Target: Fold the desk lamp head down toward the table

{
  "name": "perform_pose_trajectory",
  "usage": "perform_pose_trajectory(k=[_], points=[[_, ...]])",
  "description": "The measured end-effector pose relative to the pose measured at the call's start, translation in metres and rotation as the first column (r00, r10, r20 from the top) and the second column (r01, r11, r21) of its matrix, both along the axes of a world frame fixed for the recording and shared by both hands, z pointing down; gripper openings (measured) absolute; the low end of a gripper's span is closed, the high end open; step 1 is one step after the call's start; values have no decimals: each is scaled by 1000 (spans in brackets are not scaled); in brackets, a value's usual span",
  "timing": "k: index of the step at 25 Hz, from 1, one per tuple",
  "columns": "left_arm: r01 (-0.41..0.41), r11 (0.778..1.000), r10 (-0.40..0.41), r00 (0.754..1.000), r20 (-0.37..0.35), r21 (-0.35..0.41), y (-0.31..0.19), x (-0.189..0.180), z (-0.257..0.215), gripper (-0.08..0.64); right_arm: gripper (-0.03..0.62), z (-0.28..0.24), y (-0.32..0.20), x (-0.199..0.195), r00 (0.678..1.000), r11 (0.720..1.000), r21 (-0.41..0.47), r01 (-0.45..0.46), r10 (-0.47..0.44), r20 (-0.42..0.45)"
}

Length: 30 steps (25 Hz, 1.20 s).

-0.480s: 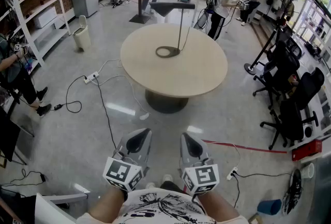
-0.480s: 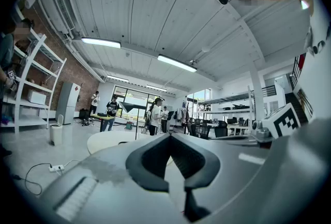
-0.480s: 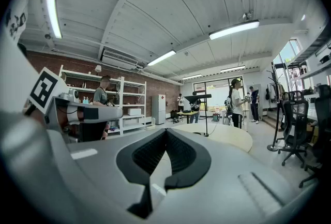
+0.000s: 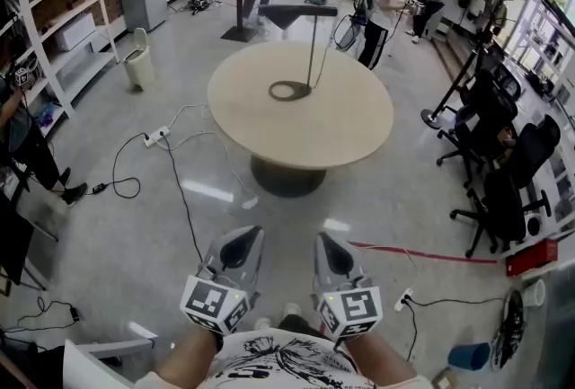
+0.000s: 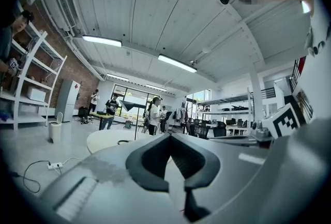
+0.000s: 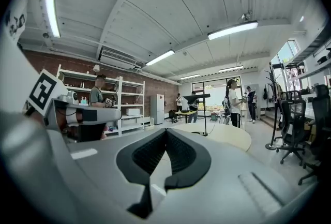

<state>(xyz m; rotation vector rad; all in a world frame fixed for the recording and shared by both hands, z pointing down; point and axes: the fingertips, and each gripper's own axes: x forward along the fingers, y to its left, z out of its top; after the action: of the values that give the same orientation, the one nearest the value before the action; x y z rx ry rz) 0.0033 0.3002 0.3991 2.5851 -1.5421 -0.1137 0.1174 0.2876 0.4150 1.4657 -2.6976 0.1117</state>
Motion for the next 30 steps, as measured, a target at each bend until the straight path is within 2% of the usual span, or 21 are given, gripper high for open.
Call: perform_pose_trajectory(k=[10, 15, 23, 26, 30], points=[[24, 999, -24, 999, -24, -27, -2, -27, 18, 5, 9, 18, -5, -20, 1000, 1000, -24, -1, 1, -18], [43, 998, -44, 999, -22, -45, -22, -41, 26, 5, 9, 25, -29, -24, 1000, 999, -36, -1, 0, -28], [84, 995, -84, 996, -15, -49, -87, -46, 28, 5, 9, 30, -97, -26, 1000, 998, -51, 31, -31, 2], [92, 994, -92, 996, -9, -54, -124, -40, 28, 5, 9, 32, -137, -19, 999, 998, -57, 35, -34, 17], [97, 993, -100, 994, -43, -67, -185, -34, 24, 5, 9, 28, -197, -10, 999, 998, -50, 47, -46, 21]])
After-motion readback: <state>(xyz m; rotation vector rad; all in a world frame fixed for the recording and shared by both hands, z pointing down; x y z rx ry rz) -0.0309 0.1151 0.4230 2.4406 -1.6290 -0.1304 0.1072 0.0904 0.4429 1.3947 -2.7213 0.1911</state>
